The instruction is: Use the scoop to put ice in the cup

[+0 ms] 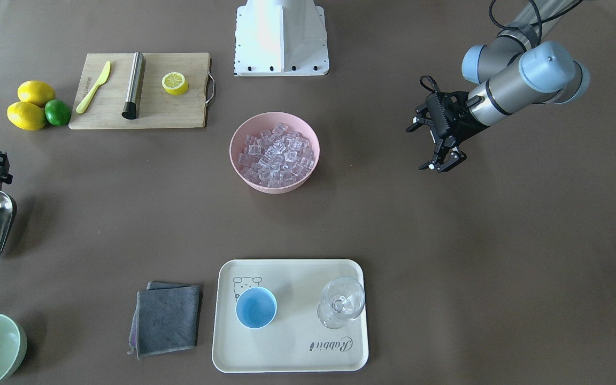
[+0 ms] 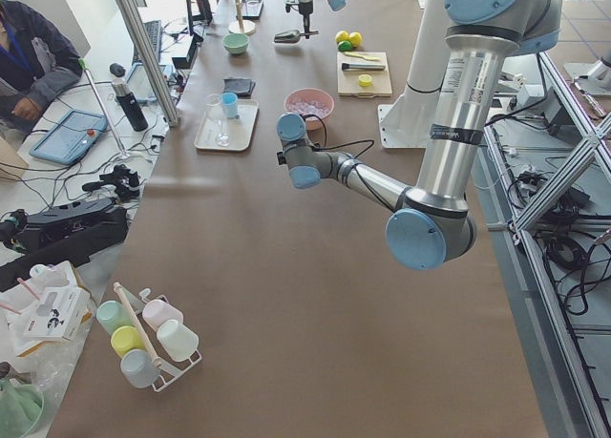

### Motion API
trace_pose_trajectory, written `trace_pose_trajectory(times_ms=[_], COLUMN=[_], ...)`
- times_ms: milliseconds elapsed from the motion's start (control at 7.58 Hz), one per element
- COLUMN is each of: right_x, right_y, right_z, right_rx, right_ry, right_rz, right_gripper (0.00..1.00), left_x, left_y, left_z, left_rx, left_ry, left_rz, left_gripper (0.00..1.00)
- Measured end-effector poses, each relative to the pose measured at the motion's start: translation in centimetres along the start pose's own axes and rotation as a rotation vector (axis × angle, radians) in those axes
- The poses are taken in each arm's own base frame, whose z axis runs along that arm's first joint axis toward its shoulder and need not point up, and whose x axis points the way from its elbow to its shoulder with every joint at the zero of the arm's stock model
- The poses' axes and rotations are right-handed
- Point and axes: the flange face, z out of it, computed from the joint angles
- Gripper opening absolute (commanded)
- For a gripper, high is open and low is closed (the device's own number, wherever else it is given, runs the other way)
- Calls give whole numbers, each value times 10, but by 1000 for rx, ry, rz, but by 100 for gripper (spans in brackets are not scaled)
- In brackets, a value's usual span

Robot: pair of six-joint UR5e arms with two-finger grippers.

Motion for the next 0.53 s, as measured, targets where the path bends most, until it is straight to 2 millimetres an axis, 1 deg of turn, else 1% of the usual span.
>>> trace_pose_trajectory(times_ms=[132, 264, 396, 527], right_x=[-11, -23, -34, -41], right_y=[-1, -1, 0, -1], right_z=[-13, -32, -53, -66], right_rx=[-4, -12, -14, -6], right_ry=[13, 41, 86, 133], right_rz=[-31, -73, -159, -304], right_gripper=[0, 0, 0, 0], left_x=[-16, -29, -42, -48], left_y=[-7, -18, -28, -39], left_z=[15, 28, 43, 55], left_rx=[3, 12, 30, 55], left_ry=[0, -1, -2, -1], left_rz=[102, 157, 205, 248], left_gripper=[98, 98, 98, 98])
